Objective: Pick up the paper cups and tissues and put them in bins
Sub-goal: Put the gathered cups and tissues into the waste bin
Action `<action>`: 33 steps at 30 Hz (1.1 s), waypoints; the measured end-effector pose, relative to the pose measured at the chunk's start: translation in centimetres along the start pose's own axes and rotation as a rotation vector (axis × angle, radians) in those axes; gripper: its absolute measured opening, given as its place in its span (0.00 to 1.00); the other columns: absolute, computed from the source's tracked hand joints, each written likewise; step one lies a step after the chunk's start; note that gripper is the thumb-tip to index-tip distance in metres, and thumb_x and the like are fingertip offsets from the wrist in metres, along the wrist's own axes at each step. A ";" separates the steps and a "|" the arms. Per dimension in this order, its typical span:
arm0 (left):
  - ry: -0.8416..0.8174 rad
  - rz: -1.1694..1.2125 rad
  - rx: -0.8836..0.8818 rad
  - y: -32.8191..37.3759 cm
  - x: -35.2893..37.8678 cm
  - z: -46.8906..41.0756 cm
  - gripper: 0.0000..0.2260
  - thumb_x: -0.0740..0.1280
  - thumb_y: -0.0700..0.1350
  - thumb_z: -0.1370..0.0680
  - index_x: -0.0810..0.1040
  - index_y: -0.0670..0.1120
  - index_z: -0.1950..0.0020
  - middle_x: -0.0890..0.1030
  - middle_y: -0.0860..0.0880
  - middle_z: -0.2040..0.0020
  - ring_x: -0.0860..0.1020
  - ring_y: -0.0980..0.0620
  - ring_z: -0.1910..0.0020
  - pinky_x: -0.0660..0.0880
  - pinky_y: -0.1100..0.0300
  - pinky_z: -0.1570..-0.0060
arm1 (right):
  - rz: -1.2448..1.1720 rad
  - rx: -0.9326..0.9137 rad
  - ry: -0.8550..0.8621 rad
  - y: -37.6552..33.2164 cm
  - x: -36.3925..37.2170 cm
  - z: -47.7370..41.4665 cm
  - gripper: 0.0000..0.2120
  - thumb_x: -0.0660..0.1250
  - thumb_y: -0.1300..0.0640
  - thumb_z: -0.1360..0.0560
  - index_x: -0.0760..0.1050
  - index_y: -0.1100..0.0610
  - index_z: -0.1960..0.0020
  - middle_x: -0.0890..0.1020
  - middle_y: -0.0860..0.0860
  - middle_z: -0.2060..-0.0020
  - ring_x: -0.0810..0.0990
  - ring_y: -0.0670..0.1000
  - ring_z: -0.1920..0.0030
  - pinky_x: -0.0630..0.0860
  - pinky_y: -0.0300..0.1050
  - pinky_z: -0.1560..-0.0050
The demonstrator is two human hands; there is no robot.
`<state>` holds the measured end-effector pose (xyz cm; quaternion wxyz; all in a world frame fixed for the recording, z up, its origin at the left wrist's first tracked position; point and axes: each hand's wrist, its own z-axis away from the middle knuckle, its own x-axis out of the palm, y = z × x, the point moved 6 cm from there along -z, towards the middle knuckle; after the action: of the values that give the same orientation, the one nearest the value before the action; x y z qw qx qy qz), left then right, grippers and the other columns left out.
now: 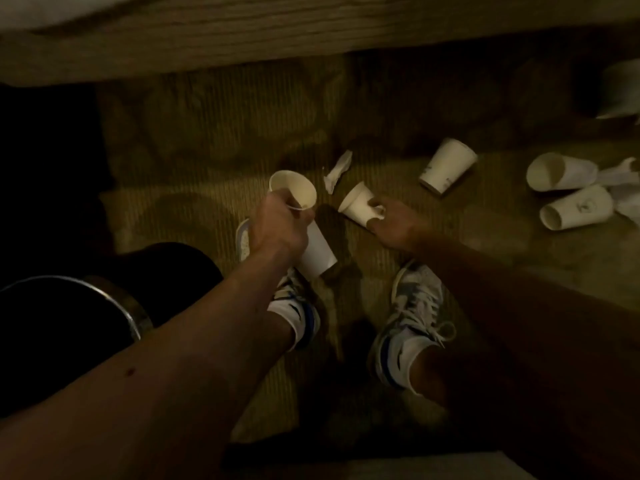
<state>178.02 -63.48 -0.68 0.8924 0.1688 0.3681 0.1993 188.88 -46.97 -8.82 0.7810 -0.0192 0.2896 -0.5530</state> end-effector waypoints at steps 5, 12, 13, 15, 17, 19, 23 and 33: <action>-0.078 -0.007 -0.054 -0.7 2.3 -2.6 0.10 0.69 0.46 0.22 0.77 0.43 0.42 0.78 0.42 0.41 0.76 0.44 0.41 0.71 0.57 0.52 | 0.263 -0.140 -0.214 0.0 3.7 -3.6 0.19 0.54 0.57 0.17 0.67 0.56 0.27 0.65 0.55 0.25 0.61 0.57 0.26 0.51 0.49 0.25; -0.124 0.009 -0.061 -0.7 1.9 -4.8 0.13 0.70 0.44 0.23 0.76 0.41 0.40 0.78 0.42 0.38 0.75 0.44 0.37 0.75 0.52 0.41 | 0.252 -0.243 -0.098 0.6 3.7 -4.6 0.18 0.63 0.56 0.21 0.72 0.53 0.31 0.68 0.59 0.29 0.64 0.62 0.29 0.57 0.56 0.27; -0.119 0.005 -0.065 -0.6 1.4 -4.8 0.15 0.71 0.44 0.23 0.76 0.41 0.39 0.78 0.42 0.38 0.75 0.43 0.37 0.75 0.50 0.39 | 0.160 -0.243 -0.096 -0.1 3.6 -4.3 0.20 0.64 0.57 0.21 0.71 0.53 0.30 0.68 0.59 0.30 0.66 0.61 0.31 0.63 0.54 0.30; -0.127 -0.009 -0.068 -0.4 0.1 -4.6 0.17 0.71 0.44 0.23 0.75 0.40 0.37 0.77 0.41 0.37 0.74 0.43 0.36 0.75 0.48 0.39 | -0.049 -0.210 -0.110 -2.0 3.1 -3.1 0.22 0.66 0.62 0.23 0.69 0.52 0.30 0.69 0.59 0.31 0.71 0.56 0.36 0.75 0.38 0.46; -0.153 -0.046 -0.053 0.1 -1.7 -4.5 0.20 0.71 0.44 0.23 0.73 0.41 0.34 0.76 0.42 0.36 0.74 0.44 0.36 0.76 0.51 0.42 | -0.266 -0.174 -0.177 -4.5 2.3 -1.3 0.21 0.66 0.62 0.22 0.71 0.46 0.33 0.70 0.56 0.34 0.73 0.52 0.41 0.76 0.33 0.59; -0.195 -0.132 -0.003 1.3 -4.5 -4.1 0.20 0.71 0.45 0.23 0.72 0.43 0.33 0.76 0.44 0.37 0.76 0.46 0.38 0.78 0.56 0.49 | -0.433 -0.161 -0.251 -7.9 1.1 1.1 0.17 0.64 0.58 0.21 0.72 0.37 0.40 0.70 0.51 0.36 0.75 0.53 0.41 0.78 0.42 0.56; -0.120 -0.232 0.181 4.6 -14.0 -1.4 0.06 0.72 0.49 0.24 0.77 0.49 0.52 0.78 0.54 0.54 0.78 0.57 0.57 0.72 0.71 0.72 | -0.604 -0.319 -0.280 -16.3 -1.8 6.7 0.14 0.63 0.53 0.20 0.75 0.32 0.47 0.75 0.45 0.37 0.77 0.47 0.43 0.79 0.47 0.51; 0.391 0.253 0.188 -9.0 -32.0 14.1 0.07 0.74 0.55 0.32 0.80 0.54 0.64 0.82 0.48 0.67 0.80 0.50 0.67 0.81 0.42 0.62 | -0.249 -0.734 -0.696 -32.9 5.3 22.8 0.23 0.63 0.35 0.28 0.65 0.31 0.34 0.83 0.46 0.47 0.85 0.48 0.52 0.80 0.46 0.50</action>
<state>169.47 -88.79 23.63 0.7523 0.2542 0.5268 0.3031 172.85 -70.99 19.40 0.7013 -0.5086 0.1833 -0.4647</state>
